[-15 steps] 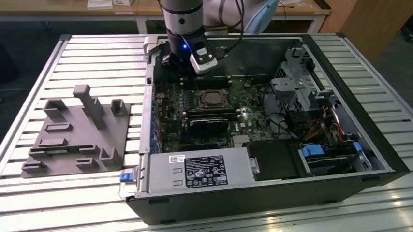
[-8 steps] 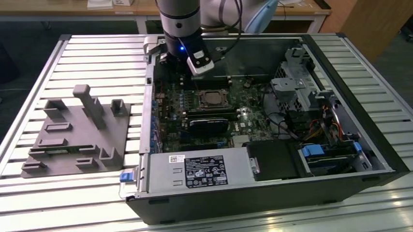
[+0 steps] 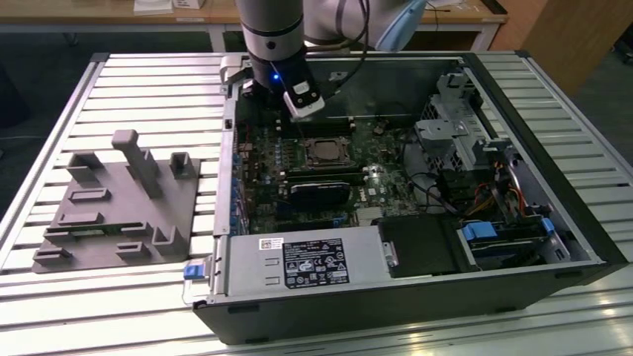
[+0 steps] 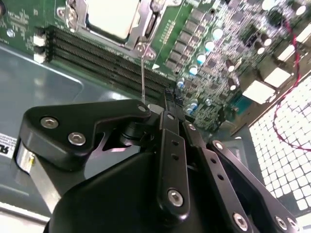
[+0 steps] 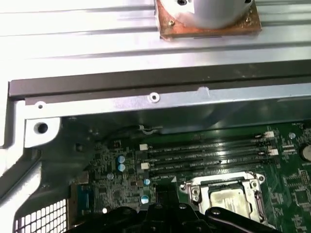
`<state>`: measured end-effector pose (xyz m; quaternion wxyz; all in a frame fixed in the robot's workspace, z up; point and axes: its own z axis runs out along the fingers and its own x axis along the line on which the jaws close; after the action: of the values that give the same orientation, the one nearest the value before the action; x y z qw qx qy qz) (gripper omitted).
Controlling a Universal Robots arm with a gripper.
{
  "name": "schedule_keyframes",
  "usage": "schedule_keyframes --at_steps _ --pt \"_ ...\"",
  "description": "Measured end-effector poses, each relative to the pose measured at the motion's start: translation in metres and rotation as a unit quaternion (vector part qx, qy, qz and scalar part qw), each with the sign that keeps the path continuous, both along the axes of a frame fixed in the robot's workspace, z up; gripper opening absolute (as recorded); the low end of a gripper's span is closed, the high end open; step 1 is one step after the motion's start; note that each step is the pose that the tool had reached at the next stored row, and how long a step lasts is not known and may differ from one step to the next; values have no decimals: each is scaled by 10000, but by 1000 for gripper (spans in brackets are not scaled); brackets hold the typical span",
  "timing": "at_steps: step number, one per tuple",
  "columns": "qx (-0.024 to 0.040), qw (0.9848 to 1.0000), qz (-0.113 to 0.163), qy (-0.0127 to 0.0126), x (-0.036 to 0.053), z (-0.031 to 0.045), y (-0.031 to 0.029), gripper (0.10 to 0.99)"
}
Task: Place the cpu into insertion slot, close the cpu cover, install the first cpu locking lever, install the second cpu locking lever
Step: 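Install the first cpu locking lever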
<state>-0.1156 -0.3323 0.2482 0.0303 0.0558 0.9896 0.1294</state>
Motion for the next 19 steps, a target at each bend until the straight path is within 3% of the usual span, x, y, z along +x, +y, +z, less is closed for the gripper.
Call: schedule_keyframes --at_steps 3,10,19 --pt "68 10000 2 -1 0 -10 0 106" --pt "87 10000 2 0 25 -26 3 106" --pt "100 10000 2 0 201 -32 12 106"
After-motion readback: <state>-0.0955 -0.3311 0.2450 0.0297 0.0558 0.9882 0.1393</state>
